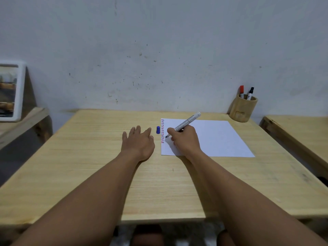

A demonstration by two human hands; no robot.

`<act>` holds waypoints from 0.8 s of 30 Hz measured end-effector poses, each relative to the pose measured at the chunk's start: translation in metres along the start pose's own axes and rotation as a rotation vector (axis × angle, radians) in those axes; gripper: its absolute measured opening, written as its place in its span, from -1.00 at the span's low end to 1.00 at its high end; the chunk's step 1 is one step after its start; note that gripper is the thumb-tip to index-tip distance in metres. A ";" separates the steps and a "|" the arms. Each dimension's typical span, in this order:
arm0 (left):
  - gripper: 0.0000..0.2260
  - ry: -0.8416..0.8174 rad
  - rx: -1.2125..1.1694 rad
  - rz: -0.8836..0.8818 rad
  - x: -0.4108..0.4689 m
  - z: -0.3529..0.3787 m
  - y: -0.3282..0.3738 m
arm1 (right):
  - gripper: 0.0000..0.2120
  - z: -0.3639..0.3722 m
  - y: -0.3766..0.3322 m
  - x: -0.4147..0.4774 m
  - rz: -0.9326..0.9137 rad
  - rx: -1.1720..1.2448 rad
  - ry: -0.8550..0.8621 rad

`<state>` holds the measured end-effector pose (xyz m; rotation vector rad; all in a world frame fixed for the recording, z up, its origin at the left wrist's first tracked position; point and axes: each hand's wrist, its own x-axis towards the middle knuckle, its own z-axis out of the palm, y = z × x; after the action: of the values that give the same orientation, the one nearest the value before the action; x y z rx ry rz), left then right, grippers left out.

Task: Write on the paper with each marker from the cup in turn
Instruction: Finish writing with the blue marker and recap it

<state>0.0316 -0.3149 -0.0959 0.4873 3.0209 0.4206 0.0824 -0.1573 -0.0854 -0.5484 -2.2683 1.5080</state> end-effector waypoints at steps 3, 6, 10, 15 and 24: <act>-0.60 0.126 -0.055 -0.025 0.004 -0.003 0.006 | -0.71 0.000 -0.001 0.004 0.040 0.058 -0.016; -0.64 0.210 -0.156 -0.027 0.008 -0.008 0.011 | -0.71 -0.004 -0.003 0.008 0.083 0.136 -0.025; -0.62 0.250 -0.209 0.039 0.014 -0.012 0.018 | -0.74 -0.012 -0.008 0.010 0.106 0.206 -0.019; -0.71 0.248 -0.267 0.067 0.019 -0.013 0.021 | -0.78 -0.020 -0.018 0.012 0.117 0.278 0.007; -0.80 0.318 -0.610 -0.017 0.016 -0.034 0.031 | -0.79 -0.034 -0.030 0.011 0.099 0.376 0.002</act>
<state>0.0222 -0.2905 -0.0546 0.3677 2.9302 1.4729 0.0866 -0.1359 -0.0445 -0.5539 -1.9079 1.9204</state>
